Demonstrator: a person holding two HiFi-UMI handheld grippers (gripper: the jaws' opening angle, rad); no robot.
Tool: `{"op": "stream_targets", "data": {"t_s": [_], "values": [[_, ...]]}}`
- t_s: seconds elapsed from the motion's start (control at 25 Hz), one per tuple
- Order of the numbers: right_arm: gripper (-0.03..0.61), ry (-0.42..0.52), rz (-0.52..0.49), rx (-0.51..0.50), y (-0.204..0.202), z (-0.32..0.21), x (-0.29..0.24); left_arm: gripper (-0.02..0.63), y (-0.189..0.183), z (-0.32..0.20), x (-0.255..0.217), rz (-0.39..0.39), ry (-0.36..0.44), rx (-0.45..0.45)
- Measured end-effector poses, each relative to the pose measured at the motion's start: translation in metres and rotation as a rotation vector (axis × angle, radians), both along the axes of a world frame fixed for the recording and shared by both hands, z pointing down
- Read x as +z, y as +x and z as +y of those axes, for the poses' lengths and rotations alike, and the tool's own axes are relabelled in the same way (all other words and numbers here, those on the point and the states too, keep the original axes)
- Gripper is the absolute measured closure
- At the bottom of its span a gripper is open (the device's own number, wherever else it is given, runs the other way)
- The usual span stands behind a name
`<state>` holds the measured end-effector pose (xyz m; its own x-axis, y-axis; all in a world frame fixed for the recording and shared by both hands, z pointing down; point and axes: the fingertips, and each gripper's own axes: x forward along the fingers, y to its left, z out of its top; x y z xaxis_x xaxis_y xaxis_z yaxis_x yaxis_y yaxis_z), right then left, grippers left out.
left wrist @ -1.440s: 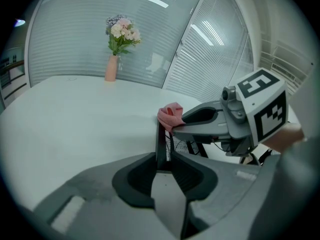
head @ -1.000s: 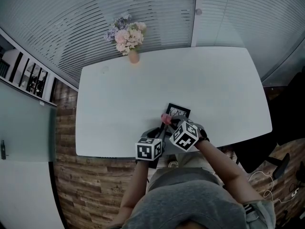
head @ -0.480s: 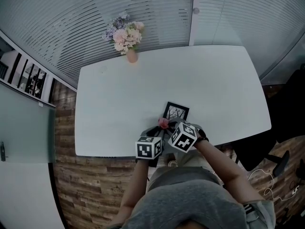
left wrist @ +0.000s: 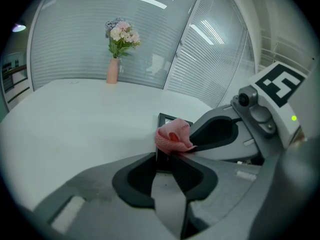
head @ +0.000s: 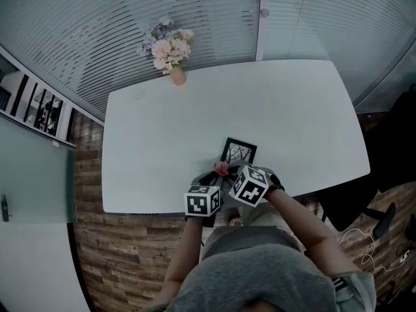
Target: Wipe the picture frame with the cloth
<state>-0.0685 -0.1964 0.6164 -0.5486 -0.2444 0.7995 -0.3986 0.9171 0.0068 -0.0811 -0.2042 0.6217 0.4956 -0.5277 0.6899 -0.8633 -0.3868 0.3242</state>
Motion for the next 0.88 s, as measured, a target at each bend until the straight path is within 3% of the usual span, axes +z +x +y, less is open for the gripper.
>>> {"op": "stream_targets", "data": {"t_s": [0.52,0.88], "values": [[0.538,0.088,-0.054,0.07,0.015,-0.017,-0.028,0.523,-0.001,0.001,0.0,0.001,0.001,0.003],[0.538,0.132,-0.004,0.143,0.049,-0.048,-0.03,0.523,-0.001,0.0,0.0,0.0,-0.003,0.011]]}}
